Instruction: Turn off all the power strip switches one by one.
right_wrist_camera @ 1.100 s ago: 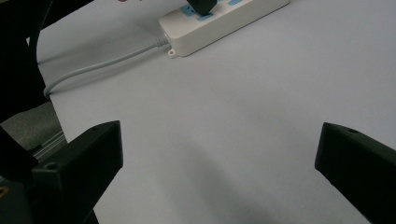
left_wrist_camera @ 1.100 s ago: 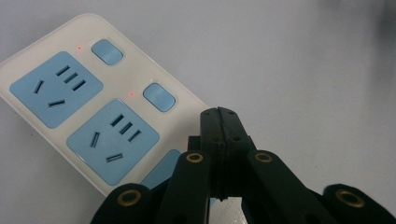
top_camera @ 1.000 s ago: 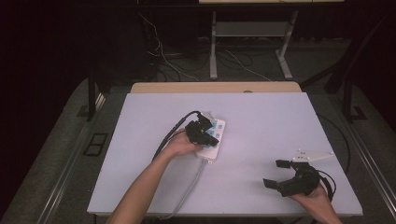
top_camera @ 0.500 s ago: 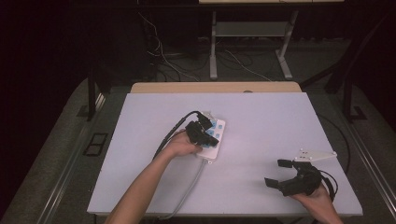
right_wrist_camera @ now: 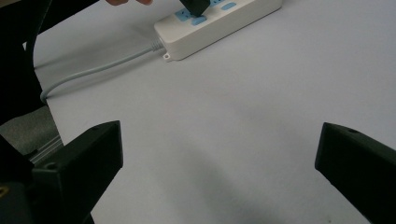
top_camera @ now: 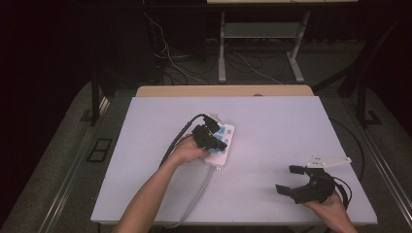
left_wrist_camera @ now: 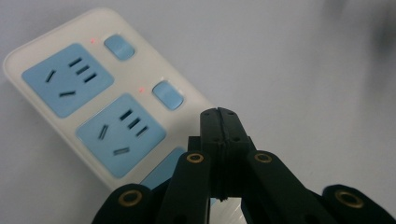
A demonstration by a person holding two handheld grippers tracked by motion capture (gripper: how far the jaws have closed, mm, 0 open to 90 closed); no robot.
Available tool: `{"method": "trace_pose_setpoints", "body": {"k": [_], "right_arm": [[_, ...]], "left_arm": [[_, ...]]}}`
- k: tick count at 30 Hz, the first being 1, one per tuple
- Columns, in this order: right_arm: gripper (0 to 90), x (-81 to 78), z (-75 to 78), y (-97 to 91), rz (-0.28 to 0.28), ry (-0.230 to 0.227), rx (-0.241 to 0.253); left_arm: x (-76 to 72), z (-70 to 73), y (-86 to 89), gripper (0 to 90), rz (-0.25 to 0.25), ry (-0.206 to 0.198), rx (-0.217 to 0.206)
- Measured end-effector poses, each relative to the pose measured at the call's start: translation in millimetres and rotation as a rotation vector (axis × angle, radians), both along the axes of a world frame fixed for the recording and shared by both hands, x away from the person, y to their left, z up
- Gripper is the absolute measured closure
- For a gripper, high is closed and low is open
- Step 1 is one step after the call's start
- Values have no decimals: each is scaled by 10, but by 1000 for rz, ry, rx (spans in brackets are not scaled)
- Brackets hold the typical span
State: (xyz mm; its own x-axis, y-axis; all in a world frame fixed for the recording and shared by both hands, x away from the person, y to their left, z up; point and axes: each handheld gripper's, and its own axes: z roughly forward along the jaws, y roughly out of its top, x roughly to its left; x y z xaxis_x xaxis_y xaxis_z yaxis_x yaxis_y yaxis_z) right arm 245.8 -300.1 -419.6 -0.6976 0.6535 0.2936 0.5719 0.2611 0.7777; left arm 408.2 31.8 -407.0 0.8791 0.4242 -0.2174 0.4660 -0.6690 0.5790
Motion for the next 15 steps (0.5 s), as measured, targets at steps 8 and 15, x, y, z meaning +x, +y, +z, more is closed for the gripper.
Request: {"method": "trace_pose_setpoints", "body": {"k": [8, 15], "right_arm": [[8, 8, -1, -11, -7, -3, 2], [8, 7, -2, -10, -8, -4, 1]], "left_arm": [[10, 104, 43, 897, 9, -10, -40], [44, 207, 40, 896, 2, -21, -53]]}}
